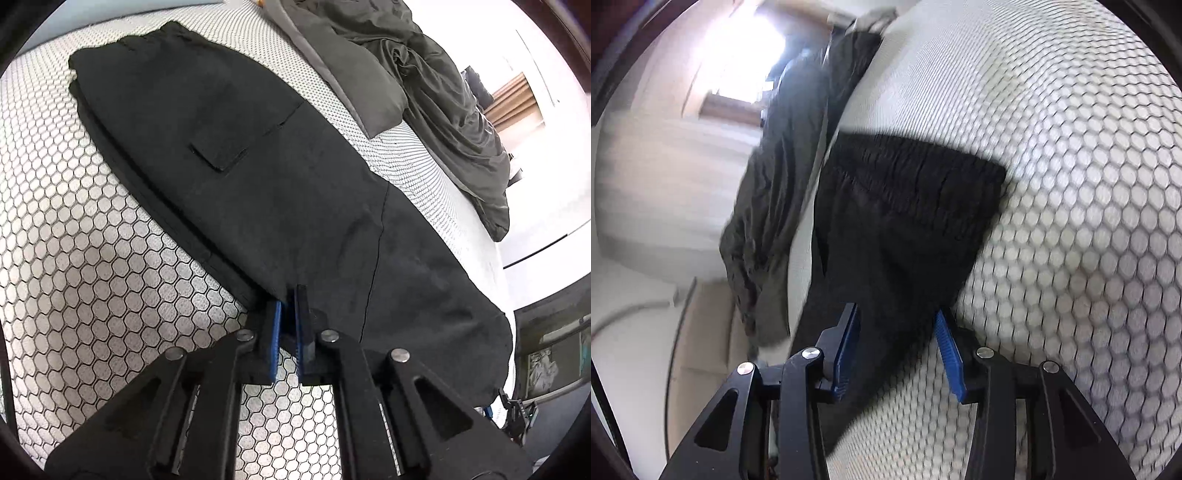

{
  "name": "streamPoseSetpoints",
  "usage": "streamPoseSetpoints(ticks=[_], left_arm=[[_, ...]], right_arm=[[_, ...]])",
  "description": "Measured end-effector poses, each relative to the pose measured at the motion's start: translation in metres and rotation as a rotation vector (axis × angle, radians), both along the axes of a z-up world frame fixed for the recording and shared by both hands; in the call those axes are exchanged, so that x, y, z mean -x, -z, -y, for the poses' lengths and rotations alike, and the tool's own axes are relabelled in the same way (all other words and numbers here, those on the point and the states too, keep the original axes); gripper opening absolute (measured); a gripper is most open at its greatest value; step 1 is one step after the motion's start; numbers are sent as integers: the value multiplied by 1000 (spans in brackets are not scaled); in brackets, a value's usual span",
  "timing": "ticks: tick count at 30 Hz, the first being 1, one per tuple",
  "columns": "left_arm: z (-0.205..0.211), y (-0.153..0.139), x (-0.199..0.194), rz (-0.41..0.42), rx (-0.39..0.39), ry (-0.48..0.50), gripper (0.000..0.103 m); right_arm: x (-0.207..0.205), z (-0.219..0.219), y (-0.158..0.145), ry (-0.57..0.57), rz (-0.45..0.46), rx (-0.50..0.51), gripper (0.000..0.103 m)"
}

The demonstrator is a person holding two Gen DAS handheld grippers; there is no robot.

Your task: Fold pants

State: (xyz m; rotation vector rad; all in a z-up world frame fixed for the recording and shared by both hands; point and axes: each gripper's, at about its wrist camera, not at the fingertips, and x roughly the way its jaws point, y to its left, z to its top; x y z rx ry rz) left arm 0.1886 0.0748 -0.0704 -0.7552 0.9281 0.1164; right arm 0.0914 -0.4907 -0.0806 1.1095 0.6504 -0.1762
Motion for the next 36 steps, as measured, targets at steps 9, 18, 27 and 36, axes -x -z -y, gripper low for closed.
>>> streamPoseSetpoints(ticks=[9, 18, 27, 36], left_arm=[[-17, -1, 14, 15, 34, 9, 2], [-91, -6, 40, 16, 23, -191, 31], [-137, 8, -1, -5, 65, -304, 14], [-135, -17, 18, 73, -29, -269, 1]], right_arm=[[25, -3, -38, 22, 40, 206, 8], [19, 16, -19, 5, -23, 83, 48], [-14, 6, -2, -22, -25, 11, 49], [-48, 18, 1, 19, 105, 64, 19]])
